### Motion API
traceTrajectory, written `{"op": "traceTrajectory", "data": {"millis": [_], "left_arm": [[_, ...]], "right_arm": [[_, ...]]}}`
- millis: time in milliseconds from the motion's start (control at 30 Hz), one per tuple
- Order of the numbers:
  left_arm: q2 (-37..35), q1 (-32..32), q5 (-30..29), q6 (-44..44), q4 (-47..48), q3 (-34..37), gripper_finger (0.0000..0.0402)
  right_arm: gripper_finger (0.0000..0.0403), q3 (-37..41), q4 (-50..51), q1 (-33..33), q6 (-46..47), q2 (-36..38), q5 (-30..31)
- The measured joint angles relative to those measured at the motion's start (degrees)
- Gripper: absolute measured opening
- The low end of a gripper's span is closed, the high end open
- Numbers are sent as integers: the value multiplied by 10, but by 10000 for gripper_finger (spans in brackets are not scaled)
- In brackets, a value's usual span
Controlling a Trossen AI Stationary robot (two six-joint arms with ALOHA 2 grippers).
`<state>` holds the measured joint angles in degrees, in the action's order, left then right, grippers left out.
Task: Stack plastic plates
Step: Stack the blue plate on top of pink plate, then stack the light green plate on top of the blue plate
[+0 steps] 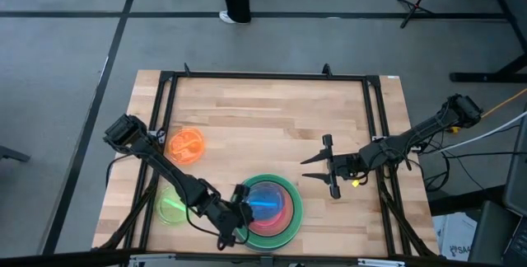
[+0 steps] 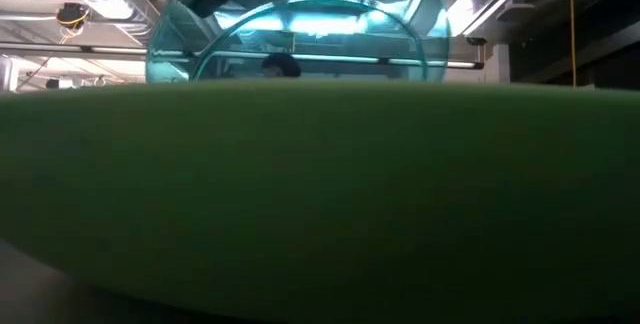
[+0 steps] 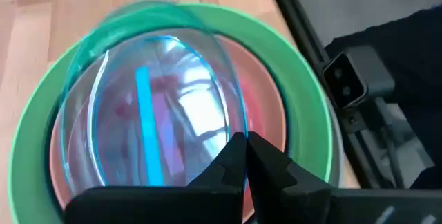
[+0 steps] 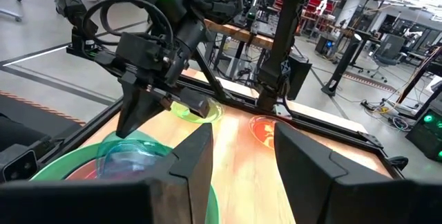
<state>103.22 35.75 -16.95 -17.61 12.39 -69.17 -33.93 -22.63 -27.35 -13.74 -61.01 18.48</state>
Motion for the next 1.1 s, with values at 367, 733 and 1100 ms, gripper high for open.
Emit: {"op": "traceTrajectory", "data": {"millis": [367,733,1100], "left_arm": [[0,-3,-3,1,7,0,2],[0,-3,-8,1,13,0,76],[-45,-6,108,-94,66,1,95]], "right_arm": [[149,0,0,0,0,0,1],[149,0,0,0,0,0,1],[149,0,1,0,0,0,1]]}}
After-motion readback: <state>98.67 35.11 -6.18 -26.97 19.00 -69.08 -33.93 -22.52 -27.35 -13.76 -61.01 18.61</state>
